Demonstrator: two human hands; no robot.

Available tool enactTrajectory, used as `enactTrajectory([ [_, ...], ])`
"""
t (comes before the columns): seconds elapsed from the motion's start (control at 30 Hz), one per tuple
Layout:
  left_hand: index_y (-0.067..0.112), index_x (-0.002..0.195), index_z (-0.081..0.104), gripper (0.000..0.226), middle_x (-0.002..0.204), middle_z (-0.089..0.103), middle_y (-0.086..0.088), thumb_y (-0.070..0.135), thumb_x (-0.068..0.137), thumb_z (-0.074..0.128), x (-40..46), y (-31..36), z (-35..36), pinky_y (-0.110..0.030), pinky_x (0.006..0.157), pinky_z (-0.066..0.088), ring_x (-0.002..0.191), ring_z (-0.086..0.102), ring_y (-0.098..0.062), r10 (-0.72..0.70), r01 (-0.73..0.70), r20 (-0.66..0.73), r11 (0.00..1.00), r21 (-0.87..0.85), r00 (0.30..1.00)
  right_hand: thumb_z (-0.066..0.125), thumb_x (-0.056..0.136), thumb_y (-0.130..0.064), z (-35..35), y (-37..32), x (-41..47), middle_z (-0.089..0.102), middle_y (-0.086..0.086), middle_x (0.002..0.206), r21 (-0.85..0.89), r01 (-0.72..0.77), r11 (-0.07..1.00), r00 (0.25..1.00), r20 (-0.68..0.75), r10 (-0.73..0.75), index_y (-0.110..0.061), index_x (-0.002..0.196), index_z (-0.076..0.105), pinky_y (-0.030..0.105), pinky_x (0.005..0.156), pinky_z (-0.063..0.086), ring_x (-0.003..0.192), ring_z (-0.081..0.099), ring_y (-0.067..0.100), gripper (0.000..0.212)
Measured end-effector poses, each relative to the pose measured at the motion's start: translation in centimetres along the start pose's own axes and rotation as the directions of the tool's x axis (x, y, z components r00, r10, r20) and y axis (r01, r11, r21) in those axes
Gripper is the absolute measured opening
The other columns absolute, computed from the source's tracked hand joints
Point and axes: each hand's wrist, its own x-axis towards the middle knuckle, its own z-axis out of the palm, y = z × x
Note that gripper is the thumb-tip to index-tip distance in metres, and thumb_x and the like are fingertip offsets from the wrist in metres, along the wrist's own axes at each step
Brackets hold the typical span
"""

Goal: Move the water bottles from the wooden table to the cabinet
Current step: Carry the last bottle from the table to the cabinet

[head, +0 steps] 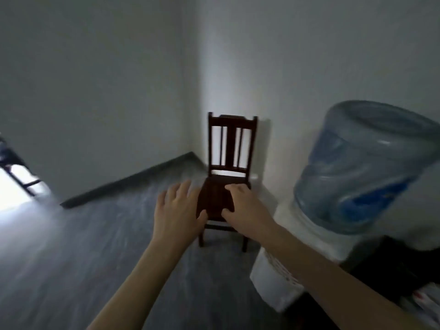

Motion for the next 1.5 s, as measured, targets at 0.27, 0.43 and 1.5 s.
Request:
enactTrajectory([
  [0.27,0.027,0.144,0.049,0.067,0.163,0.036,-0.003,0.062,0.088,0.058,-6.5,-13.1,-1.9,-0.051,0.119,0.027,0.147,0.037,-0.028,-0.511,0.493,0.057,0.850,0.185,0.858,0.056,0.088,-0.034,8.7,-14.7,6.3,0.039,0.007,0.145,0.037,0.468,0.883,0.849,0.261,-0.460,-0.016,0.145,0.037,0.041,0.102,0.042,0.131,0.040,0.027,0.063],
  [0.43,0.029,0.147,0.042,0.071,0.167,0.028,-0.002,0.066,0.088,0.057,-11.8,-16.8,-3.5,-0.049,0.118,0.026,0.150,0.031,-0.029,-0.748,0.723,0.009,0.645,0.249,0.664,0.060,0.084,-0.035,13.1,-21.8,6.2,0.041,0.007,0.145,0.100,0.670,0.736,0.661,0.372,-0.652,-0.019,0.143,0.039,0.046,0.103,0.043,0.131,0.040,0.028,0.065],
  [1.5,0.028,0.156,0.030,0.075,0.169,0.020,-0.001,0.060,0.093,0.055,-45.6,-29.6,-14.4,-0.047,0.120,0.024,0.152,0.024,-0.025,-0.992,0.971,-0.088,-0.109,0.214,-0.092,0.056,0.086,-0.035,27.9,-52.7,-17.4,0.041,0.007,0.146,0.357,0.921,0.160,-0.057,0.526,-0.849,-0.017,0.142,0.040,0.048,0.101,0.043,0.130,0.041,0.031,0.061],
])
